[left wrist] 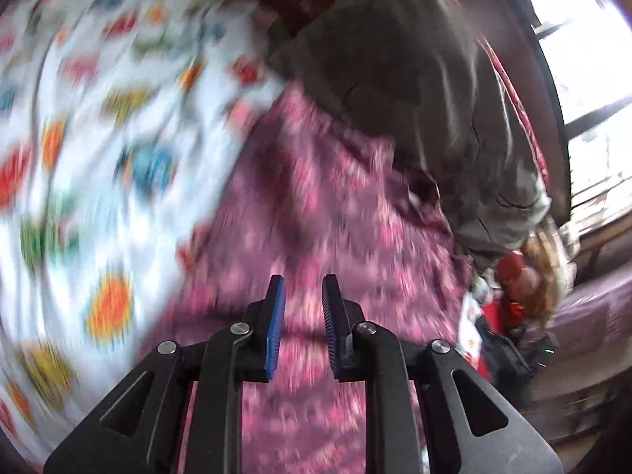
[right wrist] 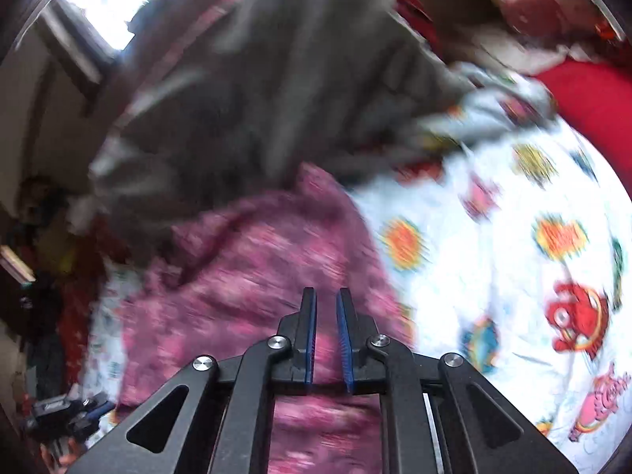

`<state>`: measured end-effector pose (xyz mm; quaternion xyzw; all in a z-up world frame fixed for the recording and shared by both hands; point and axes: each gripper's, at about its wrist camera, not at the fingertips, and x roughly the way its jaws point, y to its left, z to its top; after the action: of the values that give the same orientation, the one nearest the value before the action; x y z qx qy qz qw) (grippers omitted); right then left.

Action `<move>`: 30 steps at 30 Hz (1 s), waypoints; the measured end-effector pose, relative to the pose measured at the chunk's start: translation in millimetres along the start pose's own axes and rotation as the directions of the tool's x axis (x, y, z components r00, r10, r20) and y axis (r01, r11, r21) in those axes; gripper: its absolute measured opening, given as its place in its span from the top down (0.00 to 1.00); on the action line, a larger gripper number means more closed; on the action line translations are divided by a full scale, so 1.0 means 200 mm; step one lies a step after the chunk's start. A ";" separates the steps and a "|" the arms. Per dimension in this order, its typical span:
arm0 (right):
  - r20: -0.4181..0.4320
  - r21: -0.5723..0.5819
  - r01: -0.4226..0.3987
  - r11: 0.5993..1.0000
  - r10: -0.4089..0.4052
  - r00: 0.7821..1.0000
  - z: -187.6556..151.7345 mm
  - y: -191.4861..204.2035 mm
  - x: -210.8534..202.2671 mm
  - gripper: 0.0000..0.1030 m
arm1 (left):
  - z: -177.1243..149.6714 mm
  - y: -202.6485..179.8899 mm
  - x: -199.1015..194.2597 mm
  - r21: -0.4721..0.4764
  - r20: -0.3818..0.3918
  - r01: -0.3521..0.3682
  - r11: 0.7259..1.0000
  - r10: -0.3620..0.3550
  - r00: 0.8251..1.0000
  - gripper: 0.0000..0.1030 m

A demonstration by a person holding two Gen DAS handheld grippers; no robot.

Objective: Fold small clothes
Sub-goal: 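Release the shirt with both grippers and smooth it on the bed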

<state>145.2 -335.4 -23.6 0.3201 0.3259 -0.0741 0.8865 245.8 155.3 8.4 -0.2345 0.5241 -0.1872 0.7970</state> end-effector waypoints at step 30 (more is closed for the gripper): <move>-0.387 -0.340 0.075 0.937 -0.212 0.897 -0.47 0.12 0.02 0.75 | -0.59 -0.15 0.17 0.483 -0.065 -0.389 0.785 0.475 0.878 0.54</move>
<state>106.5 -259.2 -68.1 0.1569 0.5386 -0.0166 0.8276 148.3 90.4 -40.7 0.1039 0.5759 -0.1373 0.7992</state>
